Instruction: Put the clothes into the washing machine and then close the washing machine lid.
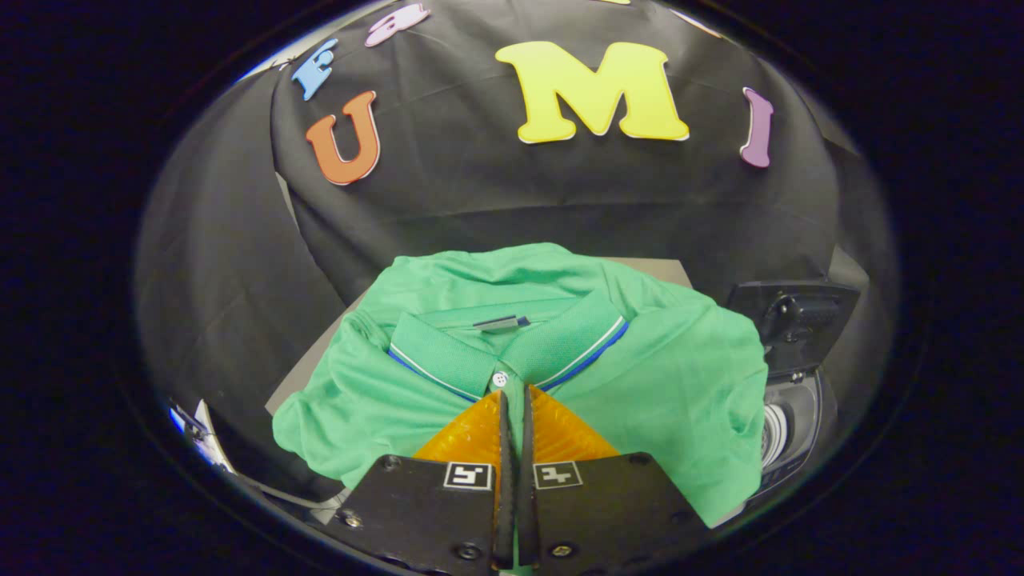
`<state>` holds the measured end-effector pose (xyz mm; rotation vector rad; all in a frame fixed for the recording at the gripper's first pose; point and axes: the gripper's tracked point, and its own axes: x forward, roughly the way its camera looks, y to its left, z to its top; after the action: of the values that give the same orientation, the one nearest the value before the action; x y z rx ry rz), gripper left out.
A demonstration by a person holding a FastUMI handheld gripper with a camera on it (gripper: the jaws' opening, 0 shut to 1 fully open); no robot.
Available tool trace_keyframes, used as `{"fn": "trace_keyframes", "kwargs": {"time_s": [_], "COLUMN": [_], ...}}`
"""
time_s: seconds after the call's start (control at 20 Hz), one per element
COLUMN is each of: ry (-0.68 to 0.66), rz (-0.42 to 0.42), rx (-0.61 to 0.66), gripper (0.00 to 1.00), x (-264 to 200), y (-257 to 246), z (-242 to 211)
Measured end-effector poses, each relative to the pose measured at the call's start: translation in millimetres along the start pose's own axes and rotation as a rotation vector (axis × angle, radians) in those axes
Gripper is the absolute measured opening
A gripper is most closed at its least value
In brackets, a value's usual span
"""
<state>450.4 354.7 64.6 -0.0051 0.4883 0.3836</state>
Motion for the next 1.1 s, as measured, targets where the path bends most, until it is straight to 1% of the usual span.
{"fn": "trace_keyframes", "kwargs": {"time_s": [0.15,0.45,0.8,1.0,1.1], "ry": [-0.072,-0.19,-0.33,-0.41,-0.441], "rz": [-0.012,0.008,-0.012,-0.048,-0.052], "rx": [-0.036,-0.007,0.015,0.032,0.038], "gripper": [0.06,0.06,0.05,0.05,0.05], "x": [-30.0,-108.7,-199.3,-241.0,-258.0], "y": [-8.9,-29.0,-89.1,-136.4,-158.7], "z": [3.4,20.7,60.2,85.3,97.4]}}
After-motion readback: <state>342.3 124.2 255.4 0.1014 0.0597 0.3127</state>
